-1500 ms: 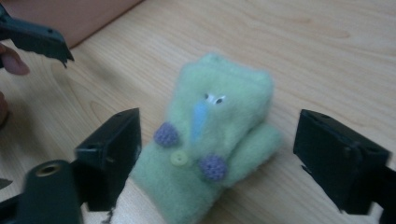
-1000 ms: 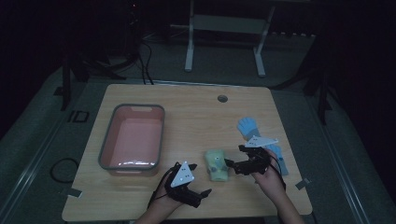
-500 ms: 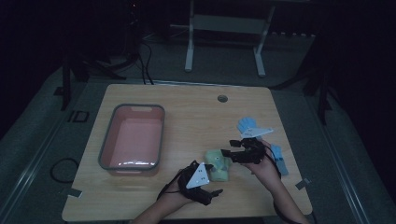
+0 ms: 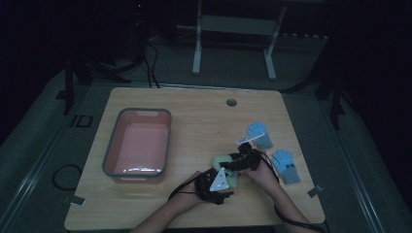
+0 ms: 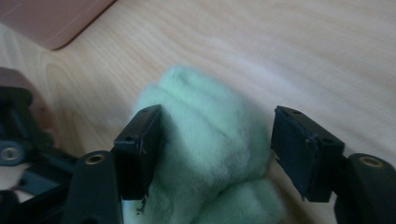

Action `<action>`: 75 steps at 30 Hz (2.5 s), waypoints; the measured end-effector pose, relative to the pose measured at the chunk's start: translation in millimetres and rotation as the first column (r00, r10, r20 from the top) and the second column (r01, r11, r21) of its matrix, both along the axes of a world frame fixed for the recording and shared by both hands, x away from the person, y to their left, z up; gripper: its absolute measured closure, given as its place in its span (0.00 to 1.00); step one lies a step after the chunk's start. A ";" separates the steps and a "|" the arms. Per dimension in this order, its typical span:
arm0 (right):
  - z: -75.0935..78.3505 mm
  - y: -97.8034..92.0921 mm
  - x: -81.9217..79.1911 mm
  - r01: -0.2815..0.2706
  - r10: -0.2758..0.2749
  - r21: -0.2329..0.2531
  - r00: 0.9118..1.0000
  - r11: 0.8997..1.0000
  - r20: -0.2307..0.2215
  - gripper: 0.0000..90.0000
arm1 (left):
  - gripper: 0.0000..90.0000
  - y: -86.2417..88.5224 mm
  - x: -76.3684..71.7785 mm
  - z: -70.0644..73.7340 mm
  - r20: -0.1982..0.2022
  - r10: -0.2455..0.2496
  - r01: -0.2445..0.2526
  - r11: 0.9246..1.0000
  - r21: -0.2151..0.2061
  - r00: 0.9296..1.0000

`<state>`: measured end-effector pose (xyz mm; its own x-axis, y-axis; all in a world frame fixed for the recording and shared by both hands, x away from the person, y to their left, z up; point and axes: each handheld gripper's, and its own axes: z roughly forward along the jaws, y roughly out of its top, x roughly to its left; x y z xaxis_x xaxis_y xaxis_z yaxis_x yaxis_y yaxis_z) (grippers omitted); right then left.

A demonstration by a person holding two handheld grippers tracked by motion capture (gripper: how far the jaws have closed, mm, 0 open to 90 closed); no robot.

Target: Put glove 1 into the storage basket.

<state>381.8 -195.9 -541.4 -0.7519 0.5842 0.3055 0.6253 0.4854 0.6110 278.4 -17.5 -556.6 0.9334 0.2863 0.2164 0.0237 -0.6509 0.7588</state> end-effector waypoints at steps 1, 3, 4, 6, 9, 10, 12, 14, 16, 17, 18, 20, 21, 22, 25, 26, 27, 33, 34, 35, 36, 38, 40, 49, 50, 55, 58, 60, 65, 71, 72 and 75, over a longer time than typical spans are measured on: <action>-1.2 0.7 -0.7 -0.006 0.006 -0.004 1.000 1.000 -0.009 0.43 | 0.43 -0.5 -1.4 -1.2 0.024 0.000 -0.001 1.000 0.022 1.000; -3.6 1.9 -1.1 -0.013 0.012 -0.011 1.000 1.000 -0.024 0.46 | 0.45 -1.3 -2.5 -2.7 0.037 -0.005 0.003 0.999 0.046 0.999; -4.3 1.6 -0.7 -0.018 0.018 -0.008 0.999 1.000 -0.035 0.48 | 0.48 -2.3 -3.0 -3.4 0.052 -0.001 -0.002 0.998 0.068 0.999; -5.4 1.1 0.7 -0.015 0.015 -0.003 0.998 1.000 -0.053 0.52 | 0.49 -4.5 -3.9 -4.1 0.071 -0.002 -0.005 0.996 0.094 0.997; -5.2 0.9 1.3 -0.018 0.017 -0.006 0.998 1.000 -0.063 0.58 | 0.54 -6.5 -4.5 -5.0 0.094 0.012 -0.022 0.995 0.101 0.995; -5.2 1.1 0.9 -0.021 0.020 -0.008 0.998 1.000 -0.063 0.61 | 0.57 -6.6 -4.2 -5.7 0.105 0.019 -0.029 0.994 0.101 0.994; -4.4 1.1 -0.5 -0.020 0.020 -0.005 0.998 1.000 -0.059 0.66 | 0.65 -7.3 -3.1 -5.8 0.120 0.032 -0.045 0.993 0.111 0.992; -3.0 0.5 -2.0 -0.018 0.017 -0.002 0.999 1.000 -0.047 0.72 | 0.73 -7.8 -2.1 -3.4 0.119 0.036 -0.050 0.992 0.115 0.992; -0.2 0.1 -3.1 -0.015 0.015 0.004 0.999 1.000 -0.045 0.76 | 0.78 -6.8 0.6 0.0 0.088 0.040 -0.049 0.993 0.107 0.995; 1.7 0.1 -3.6 -0.014 0.015 0.006 0.999 1.000 -0.044 0.78 | 0.80 -6.1 2.1 1.6 0.068 0.046 -0.053 0.994 0.095 0.997; 3.5 0.0 -3.7 -0.013 0.014 0.013 0.999 1.000 -0.045 0.78 | 0.81 -5.1 3.4 3.6 0.055 0.046 -0.051 0.994 0.097 0.997; 6.9 0.1 -4.0 -0.011 0.012 0.025 0.999 1.000 -0.041 0.79 | 0.82 -3.8 4.1 7.4 0.059 0.048 -0.054 0.993 0.103 0.997; 8.8 0.1 -3.9 -0.014 0.015 0.036 0.999 0.999 -0.039 0.79 | 0.83 -3.0 4.4 9.9 0.058 0.049 -0.055 0.993 0.106 0.997; 10.7 -0.4 -3.2 -0.014 0.016 0.052 0.999 0.999 -0.042 0.79 | 0.83 -2.0 4.5 12.7 0.062 0.052 -0.059 0.993 0.106 0.997; 18.9 0.9 -3.6 -0.014 0.015 0.066 1.000 0.998 -0.026 0.79 | 0.83 0.9 5.0 22.9 0.060 0.059 -0.065 0.992 0.104 0.996; 22.2 1.5 -3.8 -0.017 0.019 0.072 1.000 0.997 -0.017 0.79 | 0.83 2.0 4.9 26.6 0.061 0.058 -0.064 0.992 0.108 0.996; 25.7 2.4 -4.2 -0.019 0.020 0.074 1.000 0.997 -0.011 0.79 | 0.83 3.2 4.8 30.7 0.066 0.059 -0.066 0.992 0.111 0.996; 44.7 10.1 -5.3 -0.030 0.029 0.106 0.999 0.994 0.013 0.79 | 0.83 15.3 4.9 53.5 0.063 0.063 -0.070 0.991 0.111 0.996; 47.5 12.1 -5.2 -0.035 0.033 0.106 0.999 0.994 0.019 0.79 | 0.83 17.4 4.3 56.8 0.064 0.064 -0.071 0.991 0.114 0.996; 50.6 14.4 -5.2 -0.038 0.036 0.107 0.999 0.994 0.022 0.79 | 0.83 19.5 3.7 59.8 0.067 0.066 -0.073 0.991 0.113 0.996; 50.6 14.4 -5.2 -0.038 0.036 0.107 0.999 0.994 0.022 0.79 | 0.83 19.5 3.7 59.8 0.067 0.066 -0.073 0.991 0.113 0.996; 58.7 20.8 -5.2 -0.049 0.046 0.107 0.998 0.993 0.032 0.79 | 0.83 25.6 3.6 67.0 0.070 0.070 -0.078 0.991 0.109 0.995; 64.4 25.5 -5.0 -0.059 0.055 0.107 0.998 0.993 0.042 0.79 | 0.83 30.8 3.9 72.8 0.072 0.077 -0.084 0.990 0.109 0.994; 81.8 51.2 -0.6 -0.094 0.085 0.116 0.993 0.989 0.076 0.79 | 0.83 58.0 6.0 90.9 0.088 0.094 -0.105 0.986 0.128 0.992; 84.5 59.6 0.6 -0.102 0.092 0.119 0.992 0.988 0.082 0.79 | 0.83 61.3 5.7 92.1 0.092 0.098 -0.110 0.985 0.131 0.991; 89.6 80.9 3.1 -0.132 0.121 0.113 0.987 0.985 0.102 0.79 | 0.83 78.6 3.5 94.6 0.102 0.131 -0.143 0.981 0.127 0.986; 91.5 95.4 4.2 -0.152 0.141 0.105 0.984 0.983 0.107 0.79 | 0.83 90.6 2.4 95.7 0.104 0.145 -0.158 0.978 0.137 0.984; 93.0 105.2 5.3 -0.165 0.154 0.104 0.982 0.981 0.106 0.79 | 0.83 98.8 1.6 96.9 0.103 0.155 -0.168 0.976 0.138 0.982; 96.4 128.8 8.6 -0.196 0.185 0.105 0.977 0.975 0.106 0.79 | 0.83 118.4 1.3 100.1 0.100 0.180 -0.193 0.970 0.146 0.979; 98.5 151.9 11.7 -0.221 0.209 0.105 0.971 0.970 0.115 0.79 | 0.83 138.3 1.7 101.4 0.099 0.202 -0.216 0.963 0.158 0.974; 98.4 156.9 12.2 -0.227 0.216 0.105 0.970 0.968 0.113 0.79 | 0.83 146.4 1.7 101.4 0.095 0.211 -0.225 0.959 0.170 0.973; 96.4 175.5 13.9 -0.241 0.229 0.113 0.967 0.964 0.107 0.80 | 0.83 157.6 2.3 99.8 0.091 0.223 -0.237 0.954 0.184 0.971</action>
